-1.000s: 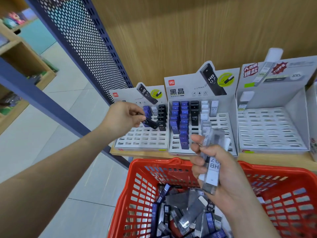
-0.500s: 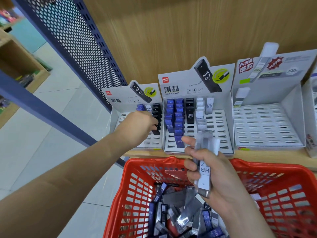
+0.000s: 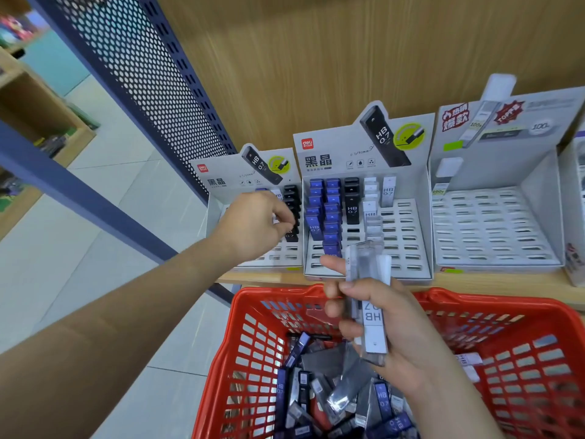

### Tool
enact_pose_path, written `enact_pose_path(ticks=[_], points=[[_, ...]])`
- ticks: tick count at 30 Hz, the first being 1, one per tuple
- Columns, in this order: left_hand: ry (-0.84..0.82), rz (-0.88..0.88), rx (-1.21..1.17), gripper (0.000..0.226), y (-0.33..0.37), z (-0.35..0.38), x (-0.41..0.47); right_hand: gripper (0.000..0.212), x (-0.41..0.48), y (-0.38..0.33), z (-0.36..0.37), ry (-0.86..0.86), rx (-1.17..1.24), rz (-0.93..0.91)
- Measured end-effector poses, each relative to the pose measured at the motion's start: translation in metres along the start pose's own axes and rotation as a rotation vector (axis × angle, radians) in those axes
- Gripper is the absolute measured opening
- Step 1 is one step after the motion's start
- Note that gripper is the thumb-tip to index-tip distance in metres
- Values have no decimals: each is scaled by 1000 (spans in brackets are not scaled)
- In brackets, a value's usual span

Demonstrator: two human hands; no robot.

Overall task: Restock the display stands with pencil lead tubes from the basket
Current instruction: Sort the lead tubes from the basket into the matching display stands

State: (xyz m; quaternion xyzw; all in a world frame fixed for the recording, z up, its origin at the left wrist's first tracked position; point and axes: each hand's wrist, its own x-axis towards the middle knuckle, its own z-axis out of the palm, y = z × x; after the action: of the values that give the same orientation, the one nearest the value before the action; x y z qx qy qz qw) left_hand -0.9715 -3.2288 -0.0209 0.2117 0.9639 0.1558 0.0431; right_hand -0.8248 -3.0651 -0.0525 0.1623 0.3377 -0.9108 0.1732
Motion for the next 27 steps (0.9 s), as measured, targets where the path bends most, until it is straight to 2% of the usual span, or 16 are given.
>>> enact_pose_path(ticks=[3, 5, 6, 11, 15, 18, 21, 23, 25, 27], points=[[-289, -156, -506, 15, 38, -26, -12, 42, -1, 1, 1, -59, 12, 0], [-489, -138, -557, 29, 57, -33, -22, 26, -4, 2, 4, -97, -27, -18], [-534, -123, -546, 34, 63, -33, -27, 21, -5, 2, 6, -114, -52, -23], [-439, -163, -661, 19, 69, -37, -42, 41, -11, 2, 9, -81, -109, -42], [-293, -210, -779, 17, 67, -59, -55, 33, -16, -3, 13, 51, -21, -103], [-259, -198, -710, 20, 74, -72, -71, 26, -23, -6, 13, 96, 0, -134], [-281, -173, -617, 22, 76, -78, -90, 28, -30, -3, 18, 88, 9, -127], [-281, -163, -544, 22, 71, -80, -100, 21, -31, 3, 21, 92, 11, -96], [-310, -151, -402, 22, 65, -77, -107, 7, -30, 10, 22, 114, -10, -66], [-340, -105, -205, 18, 58, -70, -115, 4, -27, 18, 24, 141, -46, -46]])
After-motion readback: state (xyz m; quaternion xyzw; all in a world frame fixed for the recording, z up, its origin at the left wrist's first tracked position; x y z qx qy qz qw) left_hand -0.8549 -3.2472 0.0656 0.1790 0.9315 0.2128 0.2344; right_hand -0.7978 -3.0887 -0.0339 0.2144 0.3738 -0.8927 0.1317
